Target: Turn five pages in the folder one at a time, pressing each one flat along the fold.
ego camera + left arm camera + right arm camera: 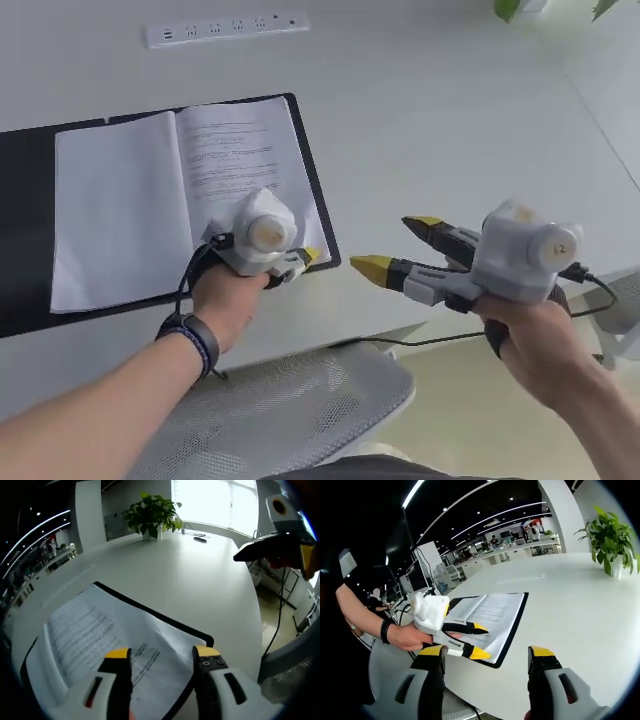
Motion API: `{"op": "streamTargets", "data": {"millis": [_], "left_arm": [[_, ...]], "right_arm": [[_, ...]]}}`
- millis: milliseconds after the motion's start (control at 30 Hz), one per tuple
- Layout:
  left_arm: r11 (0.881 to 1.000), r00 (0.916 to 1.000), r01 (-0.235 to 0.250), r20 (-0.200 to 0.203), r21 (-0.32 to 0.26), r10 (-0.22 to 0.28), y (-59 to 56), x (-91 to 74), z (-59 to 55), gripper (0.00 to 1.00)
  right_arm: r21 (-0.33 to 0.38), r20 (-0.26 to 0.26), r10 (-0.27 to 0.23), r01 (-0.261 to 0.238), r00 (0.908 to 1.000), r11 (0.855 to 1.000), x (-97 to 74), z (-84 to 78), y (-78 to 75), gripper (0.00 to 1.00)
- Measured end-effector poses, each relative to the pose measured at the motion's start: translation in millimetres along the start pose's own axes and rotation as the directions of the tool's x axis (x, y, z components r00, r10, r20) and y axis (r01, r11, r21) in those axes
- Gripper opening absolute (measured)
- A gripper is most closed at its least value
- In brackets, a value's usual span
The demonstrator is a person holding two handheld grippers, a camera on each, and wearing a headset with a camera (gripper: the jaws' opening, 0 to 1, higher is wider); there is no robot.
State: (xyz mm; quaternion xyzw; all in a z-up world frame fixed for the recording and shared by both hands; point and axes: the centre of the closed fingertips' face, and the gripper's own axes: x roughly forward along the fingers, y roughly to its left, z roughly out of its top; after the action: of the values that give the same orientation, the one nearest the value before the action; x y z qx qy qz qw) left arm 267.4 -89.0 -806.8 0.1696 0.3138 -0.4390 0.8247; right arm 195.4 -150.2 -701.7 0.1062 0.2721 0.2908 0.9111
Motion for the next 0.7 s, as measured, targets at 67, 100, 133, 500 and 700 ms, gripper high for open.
{"op": "streamTargets", "data": {"millis": [67,100,133,500,700], "left_arm": [[1.0,1.0,-0.001,0.007,-0.003,0.001,0.3,0.2,-0.9,0.47],[1.0,0.9999,-0.002,0.011,-0.002,0.002,0.2,0.1,-1.2,0.47],[1.0,0.9999,-0.002,0.016,-0.001,0.002,0.2,-0.1,-1.3,0.46],[1.0,0.9997,0.002,0.026,-0.012,-0.001,0.4,2.5,-3.4,0.46],[1.0,0.9995,0.008,0.03,-0.023,-0.008,5.8,2.7,-3.4,0.41]], "right_arm": [[-0.001,-0.004,0.007,-0.007,1.0,1.0,3.5,-1.0,0.2,0.66],[-0.002,-0.005,0.01,-0.01,0.9999,1.0,5.0,-1.1,-0.4,0.66],[-0.002,-0.006,0.015,-0.015,0.9999,1.0,6.6,-1.3,-0.4,0.66],[-0.011,-0.017,0.048,-0.048,0.9987,0.999,19.4,-1.8,-4.6,0.64],[-0.004,-0.012,0.057,-0.057,0.9983,0.998,24.8,1.2,-7.6,0.64]]}}
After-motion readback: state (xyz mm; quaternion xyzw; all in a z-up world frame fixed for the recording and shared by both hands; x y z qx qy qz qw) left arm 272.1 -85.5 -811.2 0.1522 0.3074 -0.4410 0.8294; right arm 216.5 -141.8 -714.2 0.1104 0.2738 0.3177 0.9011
